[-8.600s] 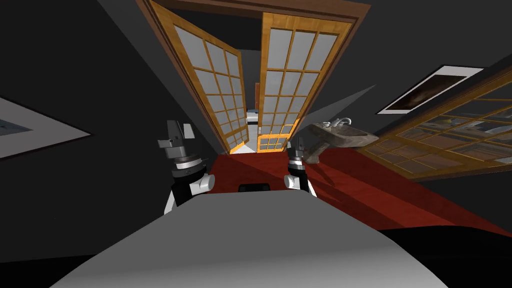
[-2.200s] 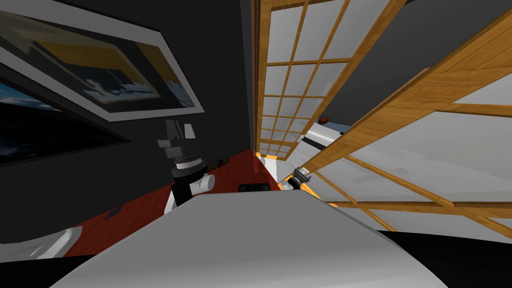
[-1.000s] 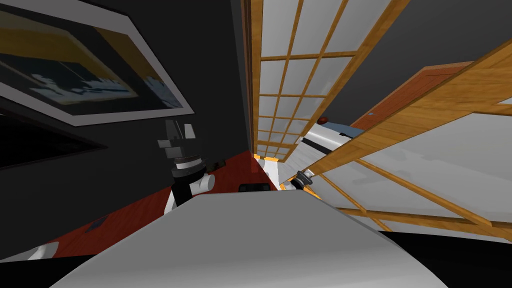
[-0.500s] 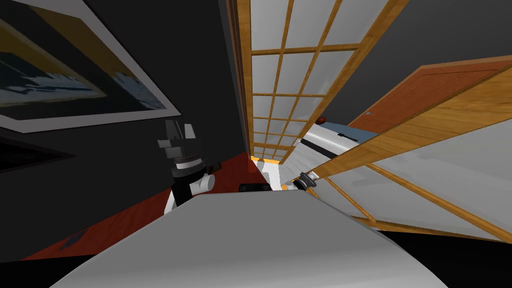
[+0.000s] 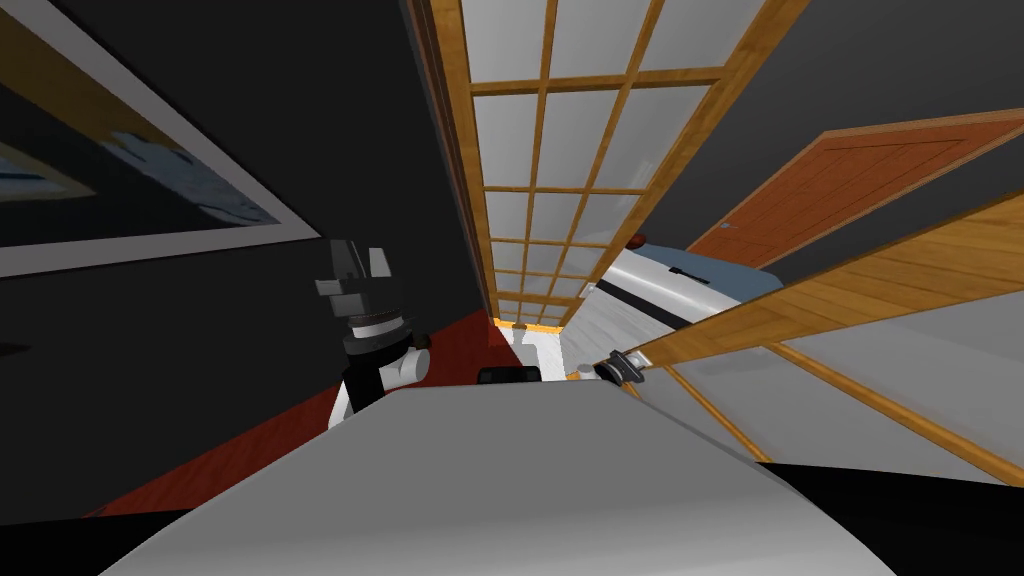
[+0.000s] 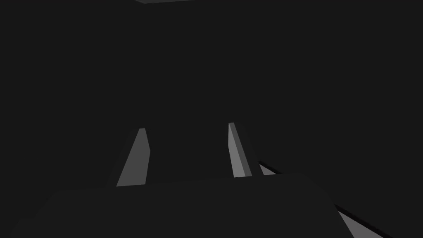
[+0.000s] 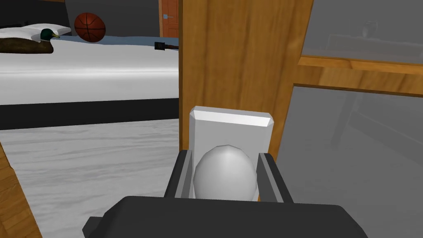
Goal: Push the door open
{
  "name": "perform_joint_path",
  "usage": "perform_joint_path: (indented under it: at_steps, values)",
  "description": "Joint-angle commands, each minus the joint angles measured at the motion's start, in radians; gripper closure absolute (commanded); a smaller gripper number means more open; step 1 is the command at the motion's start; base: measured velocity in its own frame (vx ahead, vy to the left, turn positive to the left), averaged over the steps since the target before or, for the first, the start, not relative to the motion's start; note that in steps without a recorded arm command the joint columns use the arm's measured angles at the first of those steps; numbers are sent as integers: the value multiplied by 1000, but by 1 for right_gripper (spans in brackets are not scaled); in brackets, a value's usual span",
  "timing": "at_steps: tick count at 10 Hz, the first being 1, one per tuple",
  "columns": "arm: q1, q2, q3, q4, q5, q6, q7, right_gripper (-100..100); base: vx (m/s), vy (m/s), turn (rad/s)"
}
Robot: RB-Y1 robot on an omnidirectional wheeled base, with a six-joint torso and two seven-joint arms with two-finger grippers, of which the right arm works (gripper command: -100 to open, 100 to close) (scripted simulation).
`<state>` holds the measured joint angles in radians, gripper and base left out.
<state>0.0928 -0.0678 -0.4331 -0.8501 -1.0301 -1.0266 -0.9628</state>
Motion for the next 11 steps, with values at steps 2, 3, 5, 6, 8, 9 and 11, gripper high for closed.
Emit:
perform_joint_path:
  at_steps: [2, 3, 5, 6, 8, 9, 11]
  values:
    - [8, -4, -37, 8, -28, -17, 4, 100, 176, -133, -80]
    - [9, -2, -49, 8, -40, -18, 7, 100, 192, -142, -80]
    - [12, 3, -69, 9, -58, -20, 10, 100, 174, -123, -70]
    - [13, 5, -77, 9, -65, -21, 12, 100, 138, -136, -34]
    - [14, 9, -76, 1, -66, -15, 16, 100, 114, -89, -44]
    - [17, 1, -95, 3, -83, -26, 20, 100, 65, -119, -5]
    - [20, -3, -112, 6, -101, -34, 24, 100, 101, -161, -12]
